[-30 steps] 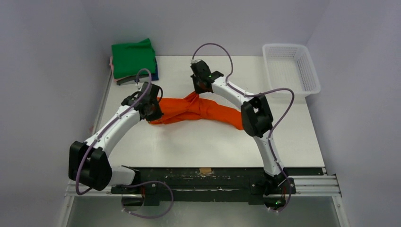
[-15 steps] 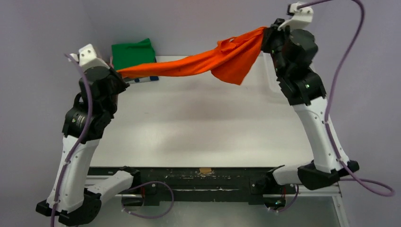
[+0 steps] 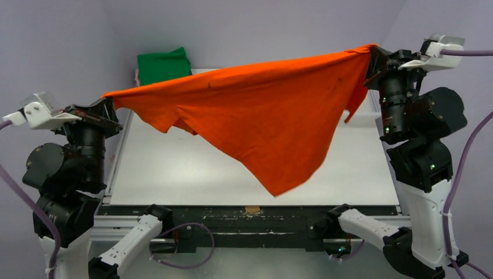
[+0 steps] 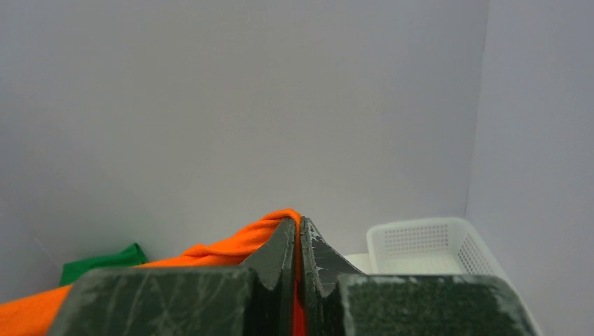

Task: Fold and stack the t-shirts
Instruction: Flatten out the tshirt

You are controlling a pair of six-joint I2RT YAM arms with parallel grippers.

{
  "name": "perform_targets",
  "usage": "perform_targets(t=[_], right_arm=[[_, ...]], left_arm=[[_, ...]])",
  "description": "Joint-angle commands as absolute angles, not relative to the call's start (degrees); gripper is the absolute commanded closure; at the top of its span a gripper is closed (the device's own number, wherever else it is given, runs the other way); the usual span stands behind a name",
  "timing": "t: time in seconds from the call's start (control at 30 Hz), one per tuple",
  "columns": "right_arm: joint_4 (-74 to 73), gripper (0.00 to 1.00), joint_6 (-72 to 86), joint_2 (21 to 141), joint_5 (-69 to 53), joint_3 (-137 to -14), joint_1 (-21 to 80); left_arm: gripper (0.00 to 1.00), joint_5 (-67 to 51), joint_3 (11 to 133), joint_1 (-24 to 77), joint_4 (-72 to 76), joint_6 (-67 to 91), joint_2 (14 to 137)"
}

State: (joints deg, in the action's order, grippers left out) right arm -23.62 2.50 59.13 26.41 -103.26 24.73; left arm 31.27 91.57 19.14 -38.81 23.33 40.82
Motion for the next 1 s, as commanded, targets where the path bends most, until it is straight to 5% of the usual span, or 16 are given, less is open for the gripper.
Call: perform_targets(t=[0.0,0.2,0.37,0.4,0.47,0.5,0.53,0.57,0.6,0.87,0.97], right_arm=[[-25.9,1.0,0.4,63.2,34.6,-98.7,24.4],[-22.6,1.0,2.6,72.7,34.1,-87.5,23.1],[-12.3,0.99,4.3,95.5,28.6,-86.5,18.8],[-13.0,0.95,5.1,101.4,28.0,-90.7,17.9],[-19.9,0.73,7.6,113.9,26.8,-102.9,17.0],[-22.7,0.48,7.8,117.2,26.7,-107.6,17.0],[-25.0,0.4,7.9,119.3,26.6,-111.2,17.0],[-27.5,0.37,8.3,120.0,26.5,-113.2,17.0],[-28.5,0.36,8.8,119.2,26.0,-112.8,17.1],[-22.6,0.28,18.4,94.5,11.7,-78.1,17.3],[-23.1,0.26,20.9,86.4,6.9,-68.3,18.7]], left_arm=[[1.0,30.2,85.2,18.7,-43.8,26.9,44.0],[1.0,29.2,72.0,18.6,-52.8,37.6,50.7],[0.95,26.5,66.0,15.8,-53.5,42.0,67.1],[0.87,25.3,66.8,14.3,-53.5,42.4,71.1],[0.66,22.0,69.5,11.6,-54.5,42.5,77.1],[0.57,21.9,70.7,10.9,-55.4,42.8,78.8],[0.4,21.9,71.5,10.6,-56.6,43.2,79.5],[0.1,21.8,71.5,10.6,-56.6,43.2,79.2],[0.01,21.3,70.6,10.5,-56.1,43.2,78.4],[0.0,9.7,58.9,7.4,-47.6,43.7,75.9],[0.16,2.7,57.4,3.9,-43.6,43.6,80.2]])
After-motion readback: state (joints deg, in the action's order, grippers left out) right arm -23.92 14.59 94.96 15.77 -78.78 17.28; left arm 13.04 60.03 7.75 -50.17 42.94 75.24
